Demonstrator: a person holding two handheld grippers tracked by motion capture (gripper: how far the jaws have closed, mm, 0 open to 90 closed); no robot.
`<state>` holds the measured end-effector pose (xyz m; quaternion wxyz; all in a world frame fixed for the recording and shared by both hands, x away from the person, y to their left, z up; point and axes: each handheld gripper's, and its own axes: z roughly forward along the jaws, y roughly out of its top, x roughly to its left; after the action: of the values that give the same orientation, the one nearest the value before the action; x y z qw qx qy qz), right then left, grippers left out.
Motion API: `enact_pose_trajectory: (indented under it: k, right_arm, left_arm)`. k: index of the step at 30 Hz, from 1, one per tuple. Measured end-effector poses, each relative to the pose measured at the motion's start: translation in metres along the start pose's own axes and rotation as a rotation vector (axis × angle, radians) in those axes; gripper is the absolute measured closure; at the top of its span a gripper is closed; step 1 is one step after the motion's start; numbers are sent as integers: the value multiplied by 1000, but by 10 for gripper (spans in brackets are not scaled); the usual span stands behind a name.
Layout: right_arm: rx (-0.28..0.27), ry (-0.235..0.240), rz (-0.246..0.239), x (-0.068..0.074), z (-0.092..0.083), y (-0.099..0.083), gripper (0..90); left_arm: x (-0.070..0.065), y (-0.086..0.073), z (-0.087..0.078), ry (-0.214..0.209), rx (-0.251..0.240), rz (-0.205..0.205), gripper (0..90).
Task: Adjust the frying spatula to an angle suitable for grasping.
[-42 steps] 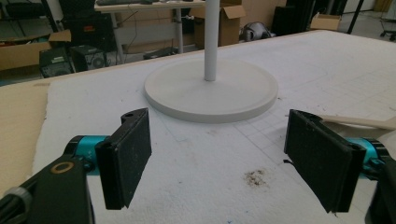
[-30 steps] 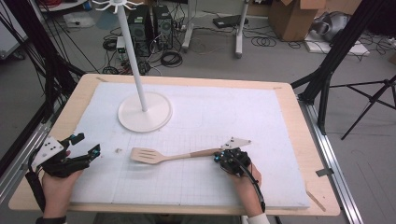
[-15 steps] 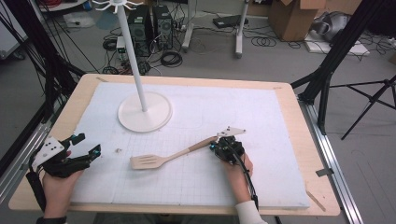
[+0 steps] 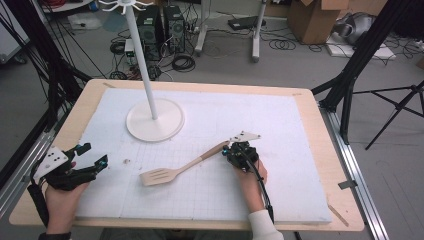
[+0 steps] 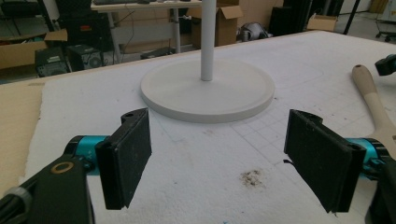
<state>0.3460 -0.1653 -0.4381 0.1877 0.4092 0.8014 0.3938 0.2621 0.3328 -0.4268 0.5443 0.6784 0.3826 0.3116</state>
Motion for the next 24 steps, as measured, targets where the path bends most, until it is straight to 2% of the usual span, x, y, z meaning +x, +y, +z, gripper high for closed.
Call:
enact_pose_trajectory:
  k: [1, 2, 7, 12, 13, 15, 17, 18, 24]
  right_arm:
    - [0, 0, 0, 0, 0, 0, 892]
    - [-34, 0, -17, 1, -10, 1, 892]
    - [-91, -3, -52, 0, -42, -3, 883]
    - [-175, 8, -40, -9, -76, -19, 810]
    - [-175, 8, -40, -9, -76, -19, 810]
    - [-204, 6, -35, -16, -91, -32, 766]
    - [-210, 6, -31, -19, -95, -37, 743]
    - [-228, -10, -22, -25, -102, -48, 694]
    - [-276, -31, 23, -37, -119, -71, 535]
  left_arm:
    - [0, 0, 0, 0, 0, 0, 234]
    - [0, 0, -1, 1, -3, -2, 234]
    - [2, 1, -4, 6, -10, -7, 234]
    - [3, 0, -3, 7, -8, -11, 233]
    - [3, 0, -3, 7, -8, -11, 234]
    - [3, 0, -3, 5, -4, -10, 233]
    - [3, 0, -3, 3, -5, -9, 233]
    - [3, 0, -2, 0, -6, -10, 233]
    - [5, 0, 0, -28, -2, -18, 231]
